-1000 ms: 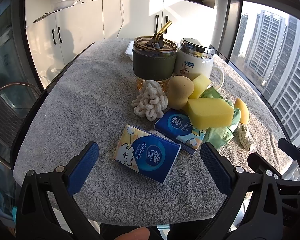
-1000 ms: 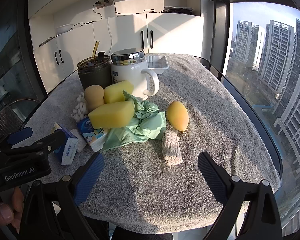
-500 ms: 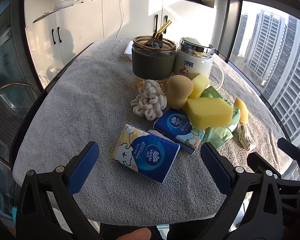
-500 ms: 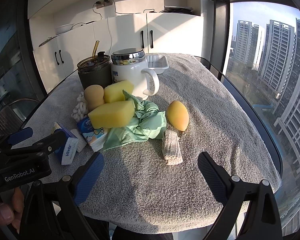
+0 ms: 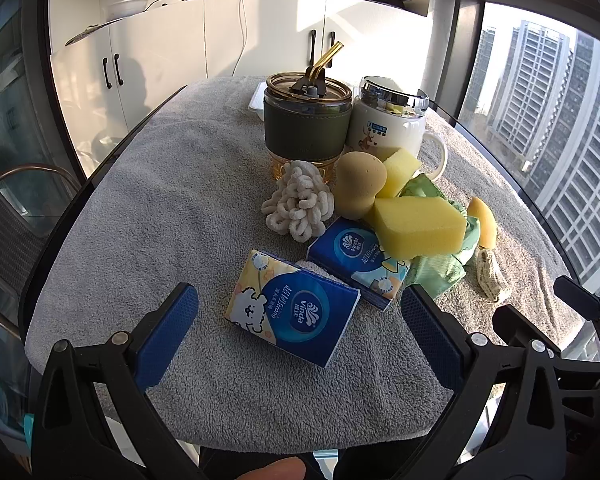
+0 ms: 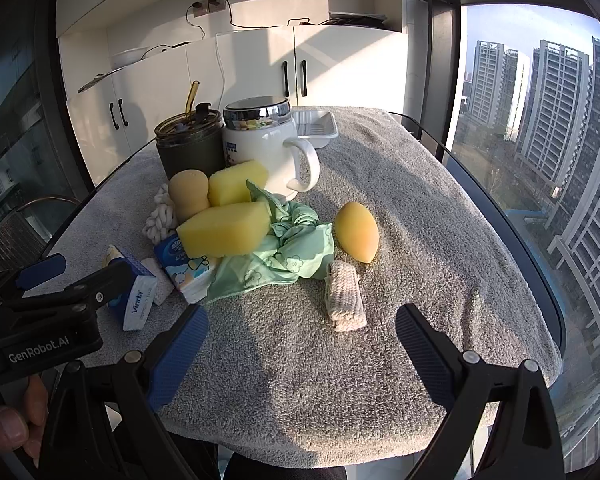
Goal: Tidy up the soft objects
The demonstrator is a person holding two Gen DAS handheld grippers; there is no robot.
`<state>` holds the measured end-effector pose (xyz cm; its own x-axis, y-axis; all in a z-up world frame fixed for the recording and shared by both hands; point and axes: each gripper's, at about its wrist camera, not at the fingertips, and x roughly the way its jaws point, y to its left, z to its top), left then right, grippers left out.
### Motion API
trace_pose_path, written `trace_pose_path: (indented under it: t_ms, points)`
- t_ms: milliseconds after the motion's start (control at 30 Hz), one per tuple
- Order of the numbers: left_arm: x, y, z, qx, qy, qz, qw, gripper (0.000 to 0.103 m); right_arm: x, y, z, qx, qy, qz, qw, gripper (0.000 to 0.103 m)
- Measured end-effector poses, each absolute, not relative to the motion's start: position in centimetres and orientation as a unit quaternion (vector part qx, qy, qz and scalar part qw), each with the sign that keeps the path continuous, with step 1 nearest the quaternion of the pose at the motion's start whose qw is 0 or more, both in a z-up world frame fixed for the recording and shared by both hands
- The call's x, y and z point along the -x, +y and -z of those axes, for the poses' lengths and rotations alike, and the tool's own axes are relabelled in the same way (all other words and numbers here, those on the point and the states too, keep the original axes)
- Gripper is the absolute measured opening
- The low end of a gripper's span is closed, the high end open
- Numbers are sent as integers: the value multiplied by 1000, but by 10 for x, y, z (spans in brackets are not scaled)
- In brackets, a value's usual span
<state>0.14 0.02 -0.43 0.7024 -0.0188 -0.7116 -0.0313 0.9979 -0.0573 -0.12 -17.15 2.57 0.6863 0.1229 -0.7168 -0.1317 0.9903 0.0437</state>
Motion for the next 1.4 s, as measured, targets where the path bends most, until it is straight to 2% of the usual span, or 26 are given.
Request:
trace_pose_path:
  t_ms: [1400]
  points:
    - [-2, 0, 5, 34, 386, -4, 922, 103, 0, -172, -27, 6, 390, -69, 918, 97]
